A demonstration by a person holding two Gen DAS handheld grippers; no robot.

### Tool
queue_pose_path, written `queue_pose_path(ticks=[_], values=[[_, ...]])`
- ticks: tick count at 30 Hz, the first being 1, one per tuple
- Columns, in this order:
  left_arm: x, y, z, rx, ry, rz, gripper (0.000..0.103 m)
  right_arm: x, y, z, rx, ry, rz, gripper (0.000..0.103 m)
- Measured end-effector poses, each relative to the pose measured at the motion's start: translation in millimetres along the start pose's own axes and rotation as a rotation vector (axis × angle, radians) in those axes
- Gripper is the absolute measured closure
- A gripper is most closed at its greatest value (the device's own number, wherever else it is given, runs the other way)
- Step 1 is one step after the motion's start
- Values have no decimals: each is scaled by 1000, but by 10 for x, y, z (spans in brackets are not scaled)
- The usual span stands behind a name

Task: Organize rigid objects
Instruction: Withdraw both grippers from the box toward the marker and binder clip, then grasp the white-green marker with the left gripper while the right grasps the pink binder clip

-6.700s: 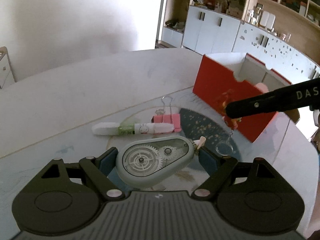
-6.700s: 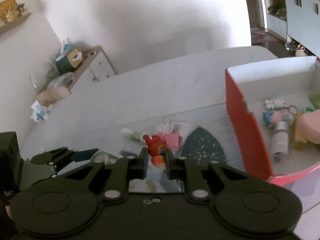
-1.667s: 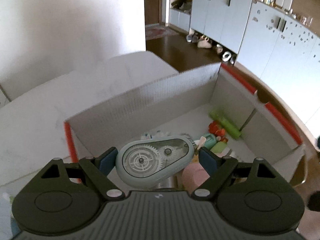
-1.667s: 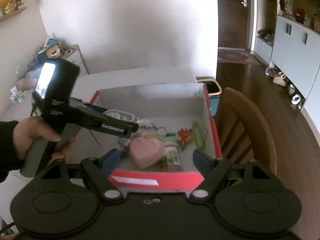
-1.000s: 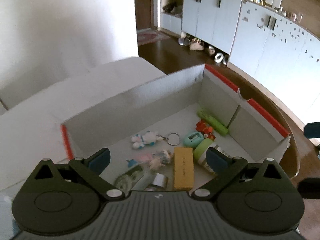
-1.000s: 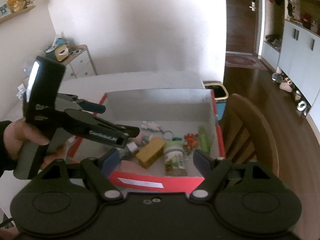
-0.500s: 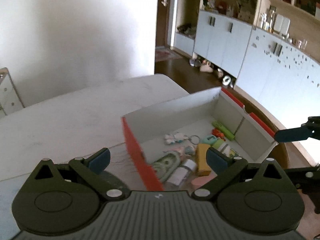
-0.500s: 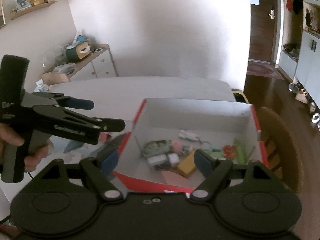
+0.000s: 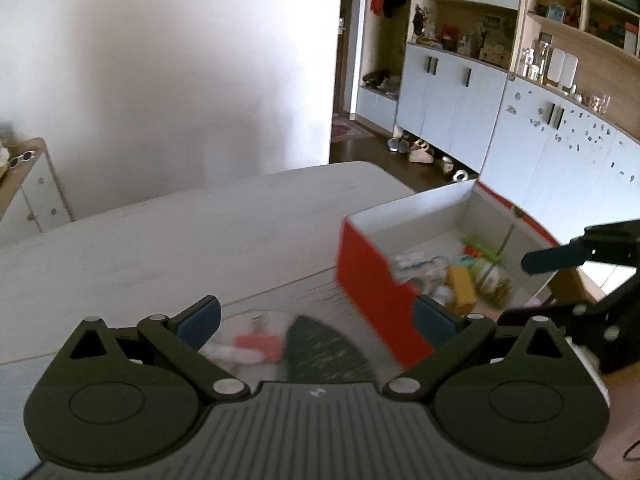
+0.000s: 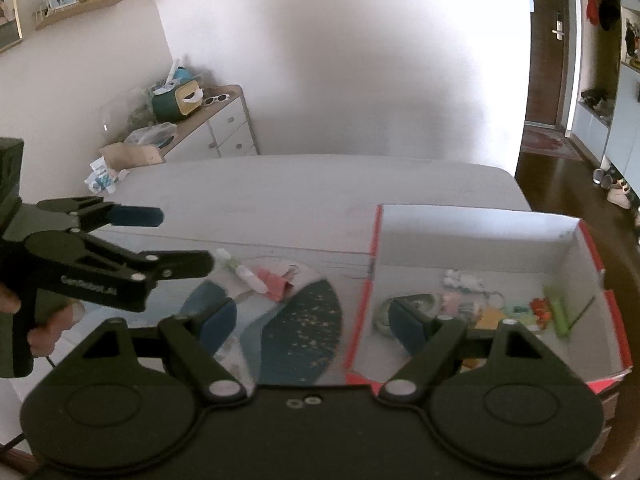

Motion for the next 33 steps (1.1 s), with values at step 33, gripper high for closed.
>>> queue_pose_path(ticks=[33], values=[[1027, -1267, 822, 253, -43, 117, 1, 1696, -599, -47, 135, -149, 130, 23]])
Point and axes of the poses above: each gripper's, at about its wrist camera, not at the fingertips, and x roughly the way its jaws point, y to its right, z to its underside, the point moved 6 cm from there along x, roughly the way its jaws point, and after that the axes turned 7 degrees about x, right-handed, at the moved point
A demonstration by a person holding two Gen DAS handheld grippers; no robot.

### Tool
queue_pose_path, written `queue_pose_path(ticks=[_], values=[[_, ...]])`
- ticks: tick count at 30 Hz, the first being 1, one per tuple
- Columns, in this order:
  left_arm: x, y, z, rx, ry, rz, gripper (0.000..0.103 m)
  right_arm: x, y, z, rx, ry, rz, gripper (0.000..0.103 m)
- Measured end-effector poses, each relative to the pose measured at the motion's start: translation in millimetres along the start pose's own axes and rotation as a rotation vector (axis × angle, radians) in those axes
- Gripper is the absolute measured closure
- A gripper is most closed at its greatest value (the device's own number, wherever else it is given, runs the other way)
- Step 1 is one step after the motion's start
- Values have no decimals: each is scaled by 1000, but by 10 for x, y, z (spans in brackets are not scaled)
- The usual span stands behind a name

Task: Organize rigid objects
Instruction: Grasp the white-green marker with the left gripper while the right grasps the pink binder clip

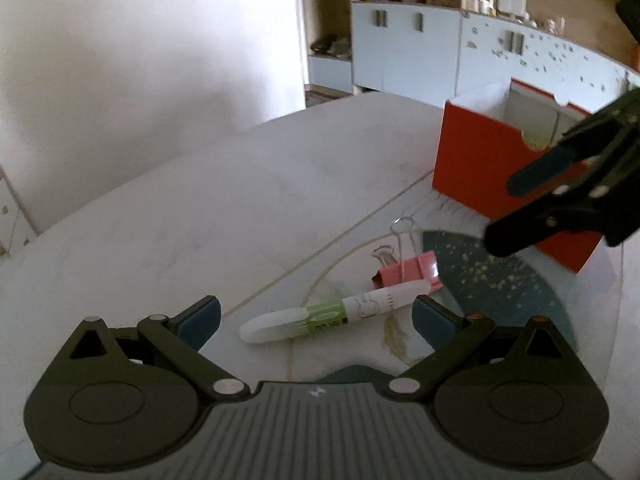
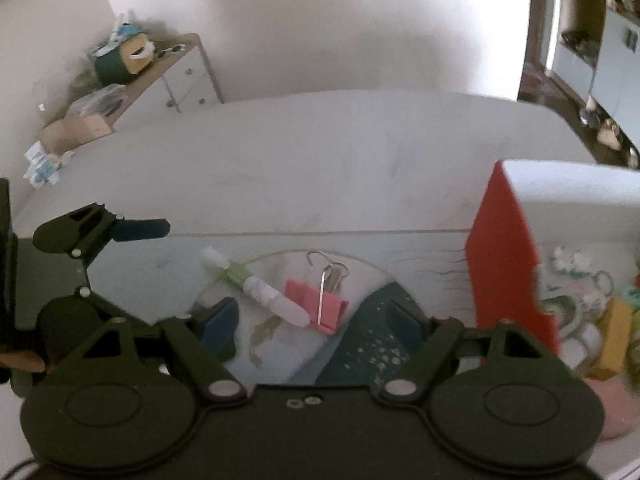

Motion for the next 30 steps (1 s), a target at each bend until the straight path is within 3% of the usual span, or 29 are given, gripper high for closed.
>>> queue_pose_path(ticks=[12, 22, 27, 30], values=[[368, -48, 13, 213, -30, 126, 1, 572, 42, -98, 222, -38, 135, 24], [541, -30, 92, 272, -82, 205, 2, 756, 15, -44, 282, -83, 184, 31], [510, -59, 133, 246, -80, 232, 12, 770, 30, -19, 290, -94, 196, 34], [455, -31, 148, 244, -76, 257, 27, 743, 59, -11, 288, -97, 199, 38]])
Point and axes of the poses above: each gripper's, at about its wrist camera, not at the fingertips, and x roughly the way its jaws point, y to its right, z to its underside, the point moved 6 cm from there along x, roughly the way its jaws point, and after that the axes turned 7 degrees about x, right-handed, at the moved point
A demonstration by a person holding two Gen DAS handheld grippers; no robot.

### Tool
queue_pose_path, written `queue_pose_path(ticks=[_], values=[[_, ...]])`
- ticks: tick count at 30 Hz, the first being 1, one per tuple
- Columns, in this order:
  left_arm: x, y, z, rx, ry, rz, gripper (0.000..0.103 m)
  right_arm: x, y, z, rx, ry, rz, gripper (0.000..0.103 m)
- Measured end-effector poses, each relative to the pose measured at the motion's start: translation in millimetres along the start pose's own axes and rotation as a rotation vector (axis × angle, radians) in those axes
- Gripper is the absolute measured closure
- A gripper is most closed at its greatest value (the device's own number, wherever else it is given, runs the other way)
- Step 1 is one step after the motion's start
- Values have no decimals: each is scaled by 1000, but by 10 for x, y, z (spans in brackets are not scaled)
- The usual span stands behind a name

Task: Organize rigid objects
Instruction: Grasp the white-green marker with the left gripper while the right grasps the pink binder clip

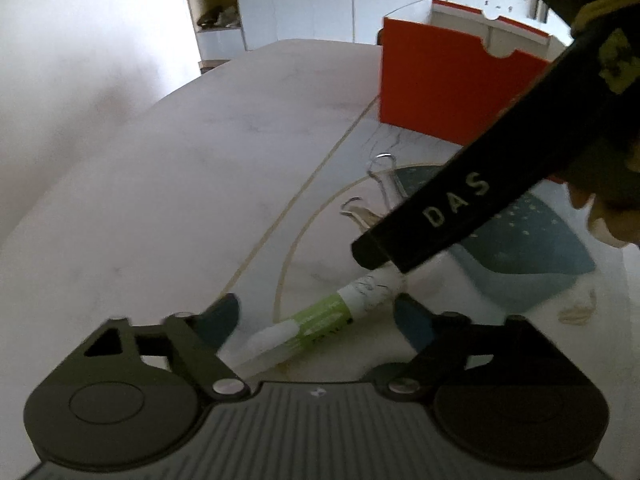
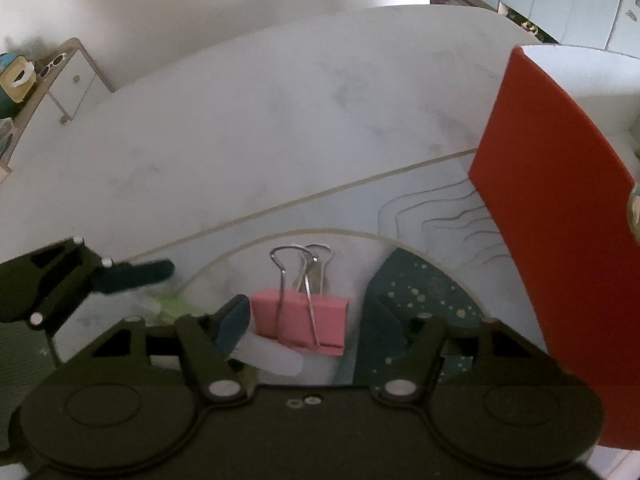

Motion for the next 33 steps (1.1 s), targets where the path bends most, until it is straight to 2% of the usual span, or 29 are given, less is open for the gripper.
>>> queue_pose_path(ticks=[4, 6, 8, 12, 15, 16, 18, 19, 23, 25, 28, 30, 32, 33], values=[[-78, 90, 27, 2, -1, 14, 50, -25, 0, 29, -37, 2, 6, 46], [-113, 132, 59, -6, -8, 15, 58, -33, 4, 55, -52, 4, 3, 48], [-146, 172, 89, -17, -13, 16, 62, -50, 36, 69, -61, 7, -5, 51], [-236, 302, 139, -34, -21, 8, 72, -96, 67, 93, -79, 15, -33, 67], [-291, 395, 141, -48, -37, -3, 77, -115, 97, 89, -100, 22, -53, 70], [-327, 381, 181, -55, -41, -4, 79, -138, 109, 93, -107, 34, -57, 73], [-375, 444, 198, -91, -45, -6, 82, -168, 127, 113, -115, 41, -66, 91], [-402, 470, 212, -113, -44, -9, 84, -187, 141, 123, -111, 43, -77, 91], [-384, 462, 183, -220, -43, -50, 86, -189, 187, 150, -109, 31, -80, 88], [-407, 398, 220, -282, -39, -81, 86, -217, 171, 129, -101, 51, -84, 75], [-486, 317, 295, -369, -24, -126, 86, -233, 133, 108, -82, 54, -104, 64], [-538, 253, 343, -406, -17, -160, 86, -226, 94, 107, -89, 59, -93, 62], [-564, 208, 349, -451, -10, -174, 86, -190, 64, 72, -87, 64, -82, 55], [-580, 195, 358, -472, -6, -176, 86, -181, 54, 60, -83, 67, -74, 48]])
Point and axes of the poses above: each gripper's, at about its wrist camera, not at the fingertips, and x roughly the way its jaws point, y to its right, z to its underside, the point moved 6 cm from there along x, roughly the way its jaws point, and after that the axes turned 7 degrees about x, right-handed, at the moved point
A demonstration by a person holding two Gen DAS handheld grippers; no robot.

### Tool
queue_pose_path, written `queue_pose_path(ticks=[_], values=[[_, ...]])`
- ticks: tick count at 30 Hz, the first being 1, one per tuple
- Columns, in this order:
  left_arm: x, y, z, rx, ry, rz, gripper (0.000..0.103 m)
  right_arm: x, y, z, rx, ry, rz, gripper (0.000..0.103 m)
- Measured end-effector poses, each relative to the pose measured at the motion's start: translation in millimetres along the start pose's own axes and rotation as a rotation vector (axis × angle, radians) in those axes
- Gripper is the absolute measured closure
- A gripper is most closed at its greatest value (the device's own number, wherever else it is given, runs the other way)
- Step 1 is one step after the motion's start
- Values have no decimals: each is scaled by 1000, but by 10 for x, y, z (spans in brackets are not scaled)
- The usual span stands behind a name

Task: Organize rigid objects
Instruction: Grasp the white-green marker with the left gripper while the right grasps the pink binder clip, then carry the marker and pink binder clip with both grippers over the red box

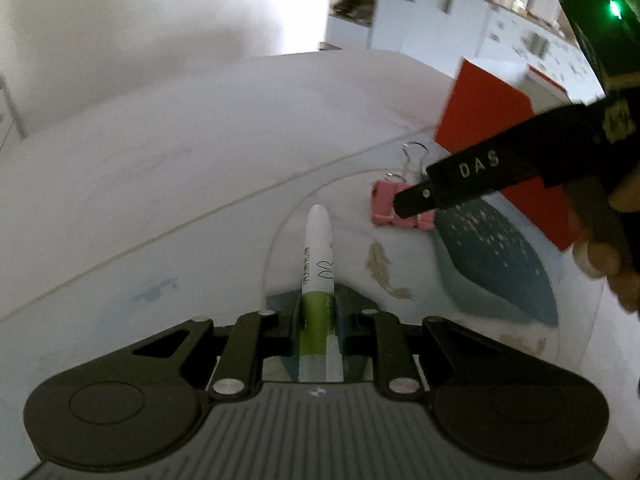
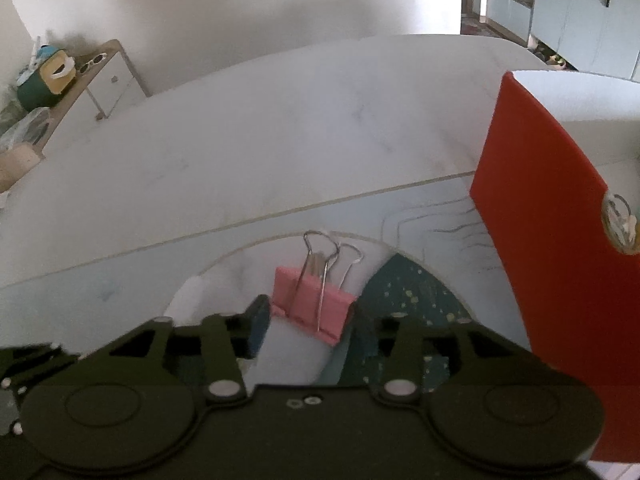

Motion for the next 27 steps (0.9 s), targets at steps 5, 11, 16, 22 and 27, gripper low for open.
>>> queue_pose_path(ticks=[5, 11, 16, 22, 27], values=[[-30, -22, 34, -33, 3, -12, 86, 113, -42, -78, 62, 8, 11, 39], [37, 6, 57, -43, 6, -16, 86, 181, -145, -97, 63, 26, 79, 38], [82, 8, 53, -50, 4, -19, 86, 225, -175, -60, 38, 23, 125, 47], [102, 12, 41, -65, -2, -29, 86, 172, -160, -26, -6, 19, 86, 51], [95, 40, 22, -80, -3, -30, 86, 9, -131, 25, -32, 24, 49, 51]])
Point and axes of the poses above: each gripper's, at about its wrist camera, not at the fingertips, and x roughly the way its jaws point, y to its right, z to its underside, the point moved 6 cm from there along x, roughly the way its jaws point, and after that the axes turned 7 degrees about x, right-handed, at the moved point
